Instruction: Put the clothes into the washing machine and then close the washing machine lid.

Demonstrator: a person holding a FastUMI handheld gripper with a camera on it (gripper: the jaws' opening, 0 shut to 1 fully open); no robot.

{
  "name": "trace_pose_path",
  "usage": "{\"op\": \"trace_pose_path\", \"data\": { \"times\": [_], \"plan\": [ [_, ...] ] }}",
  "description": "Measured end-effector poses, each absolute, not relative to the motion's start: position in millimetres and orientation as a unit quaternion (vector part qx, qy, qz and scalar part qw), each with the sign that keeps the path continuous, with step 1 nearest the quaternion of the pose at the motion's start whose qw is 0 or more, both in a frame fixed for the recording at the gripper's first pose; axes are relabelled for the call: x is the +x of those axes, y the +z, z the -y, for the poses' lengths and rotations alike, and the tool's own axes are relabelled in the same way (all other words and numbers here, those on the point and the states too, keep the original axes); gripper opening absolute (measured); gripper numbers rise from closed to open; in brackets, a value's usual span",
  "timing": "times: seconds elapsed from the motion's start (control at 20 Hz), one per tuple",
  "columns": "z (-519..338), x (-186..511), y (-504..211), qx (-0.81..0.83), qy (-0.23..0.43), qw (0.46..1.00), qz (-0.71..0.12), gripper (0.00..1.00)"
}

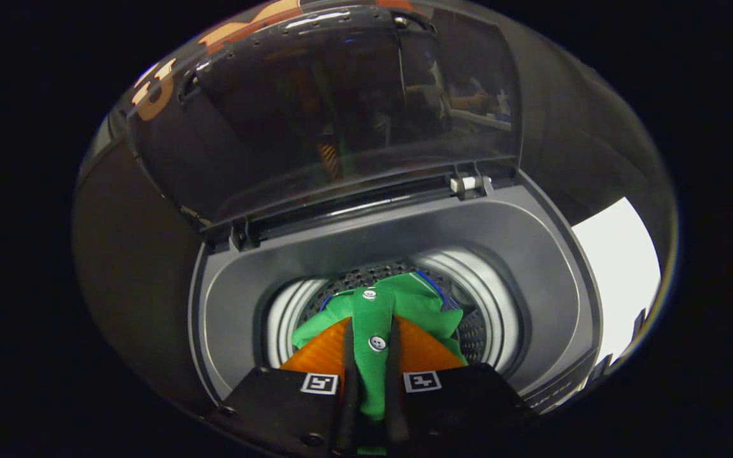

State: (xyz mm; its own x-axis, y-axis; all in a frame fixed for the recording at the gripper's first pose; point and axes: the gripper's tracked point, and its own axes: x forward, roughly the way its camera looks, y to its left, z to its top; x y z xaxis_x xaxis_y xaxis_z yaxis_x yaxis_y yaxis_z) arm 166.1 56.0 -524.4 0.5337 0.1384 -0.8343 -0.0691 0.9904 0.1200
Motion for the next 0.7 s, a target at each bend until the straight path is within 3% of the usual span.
{"op": "trace_pose_path", "data": {
  "times": [0.3,0.7],
  "plan": [
    [-65,156,-533,0.002,0.088,0.866,-0.492,0.31],
    [-74,154,-517,-0.019,0.112,0.875,-0.471,0.8]
  ]
}}
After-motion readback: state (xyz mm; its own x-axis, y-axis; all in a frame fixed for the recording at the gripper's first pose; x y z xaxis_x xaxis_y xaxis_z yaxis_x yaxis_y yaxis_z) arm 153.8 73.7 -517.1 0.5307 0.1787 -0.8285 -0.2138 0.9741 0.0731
